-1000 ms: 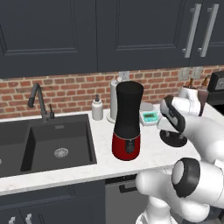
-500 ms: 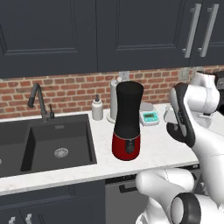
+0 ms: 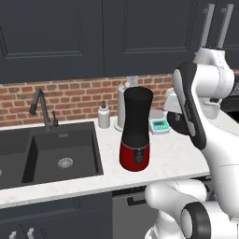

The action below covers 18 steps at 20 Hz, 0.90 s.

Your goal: Close the lid blender by securely placing the lid on top.

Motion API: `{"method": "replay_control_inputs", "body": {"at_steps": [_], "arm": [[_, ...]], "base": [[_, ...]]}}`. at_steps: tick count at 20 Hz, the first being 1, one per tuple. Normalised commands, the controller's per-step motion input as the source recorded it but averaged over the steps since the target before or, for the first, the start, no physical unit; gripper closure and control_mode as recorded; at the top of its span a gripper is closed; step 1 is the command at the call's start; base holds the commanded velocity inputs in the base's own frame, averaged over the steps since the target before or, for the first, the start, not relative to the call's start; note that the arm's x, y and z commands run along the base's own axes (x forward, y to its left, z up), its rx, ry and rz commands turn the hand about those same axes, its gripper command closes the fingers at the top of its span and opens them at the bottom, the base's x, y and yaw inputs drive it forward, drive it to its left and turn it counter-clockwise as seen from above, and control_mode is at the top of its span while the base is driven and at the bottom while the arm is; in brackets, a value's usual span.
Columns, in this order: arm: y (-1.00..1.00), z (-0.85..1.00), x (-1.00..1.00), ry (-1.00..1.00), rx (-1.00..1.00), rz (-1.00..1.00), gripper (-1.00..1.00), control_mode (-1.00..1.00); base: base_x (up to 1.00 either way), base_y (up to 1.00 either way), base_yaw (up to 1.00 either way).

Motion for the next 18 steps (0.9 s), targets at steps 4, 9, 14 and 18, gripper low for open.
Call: {"method": "replay_control_inputs", "body": {"at_steps": [4,9,14,18], "arm": [[0.49,0.81,0.0,0.0,0.0,0.01,1.0,-1.0],[0.48,0.3,0.16,0.0,0.0,0.04,1.0,-1.0],[0.42,0.02,0.4,0.0,0.0,0.09,1.0,-1.0],[0.28,0.0,0.4,0.0,0.0,0.09,1.0,-1.0]], "base": [[0.0,0.0,0.0],[0.0,0.0,0.0],[0.0,0.0,0.0],[0.0,0.0,0.0]]}}
